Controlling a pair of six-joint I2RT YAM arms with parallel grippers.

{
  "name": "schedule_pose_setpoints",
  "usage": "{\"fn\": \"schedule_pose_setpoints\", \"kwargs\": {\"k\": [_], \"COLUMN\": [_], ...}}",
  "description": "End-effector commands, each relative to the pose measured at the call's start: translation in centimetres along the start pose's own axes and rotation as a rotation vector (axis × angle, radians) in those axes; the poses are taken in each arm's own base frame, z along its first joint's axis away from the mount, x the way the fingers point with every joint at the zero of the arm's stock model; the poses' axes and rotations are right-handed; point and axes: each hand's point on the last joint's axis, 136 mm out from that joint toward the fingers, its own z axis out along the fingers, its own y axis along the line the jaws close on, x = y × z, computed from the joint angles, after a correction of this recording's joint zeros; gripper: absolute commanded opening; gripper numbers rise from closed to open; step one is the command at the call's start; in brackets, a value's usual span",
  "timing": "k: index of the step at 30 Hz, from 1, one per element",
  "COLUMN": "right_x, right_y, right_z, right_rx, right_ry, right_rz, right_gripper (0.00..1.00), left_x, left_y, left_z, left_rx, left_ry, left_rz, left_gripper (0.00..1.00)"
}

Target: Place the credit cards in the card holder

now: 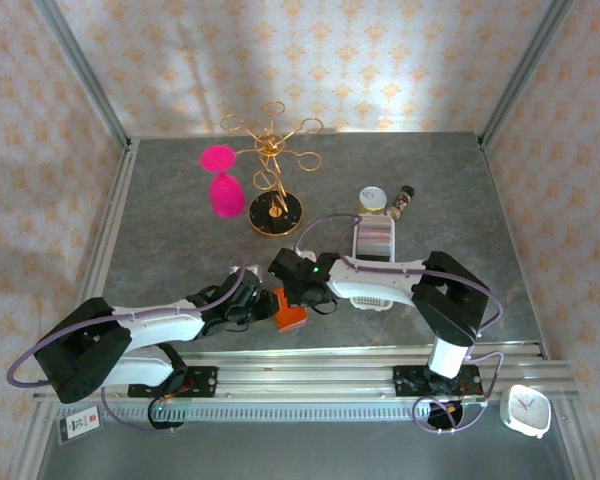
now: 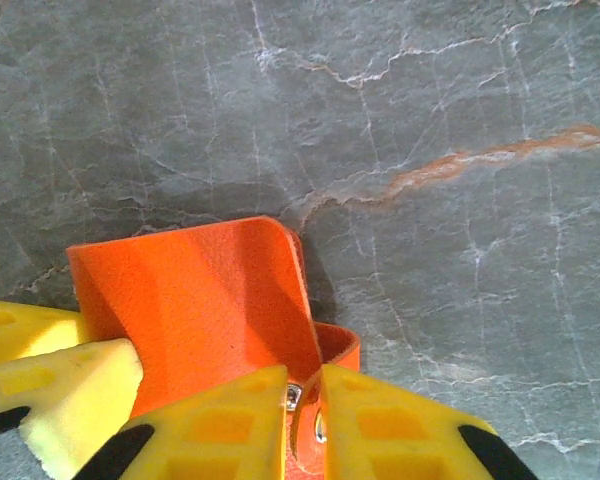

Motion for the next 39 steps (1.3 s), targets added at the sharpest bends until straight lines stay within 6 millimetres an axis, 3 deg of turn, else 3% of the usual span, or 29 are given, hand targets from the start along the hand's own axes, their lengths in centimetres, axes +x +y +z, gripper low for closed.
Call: {"fn": "schedule_pose_setpoints", "kwargs": {"k": [1,17,21,33,39], "right_x": [-0.8,-0.2,-0.2,0.4,1.2], "right_y": [0.2,0.1,-0.3,1.7,0.9], "right_z": [-1.0,-0.1,-0.1,1.0,1.7], "right_rx": [0.008,0.015,0.034,-0.103,-0.048], "right_ry": [-0.037,-0.005,-0.006,-0.012,-0.001], "right_rz": [0.014,0.007,0.014,0.133,0.12], "right_gripper": [0.16,0.09,0.0,0.0,0.0], "left_x": [1.0,1.0,1.0,1.1,1.2], "left_y": [2.1,2.2,2.3,2.2,2.3], "left_z": [0.9,0.9,0.8,0.8,0.8], "left_rx": [-0.075,-0.077,-0.078,-0.07,-0.068], "left_ry": [0.029,0.029,0.027,0.026,0.029], "left_rz": [0.021,0.022,0.024,0.018,0.016], "left_gripper": [0.25,0.25,0.25,0.25,0.24]}}
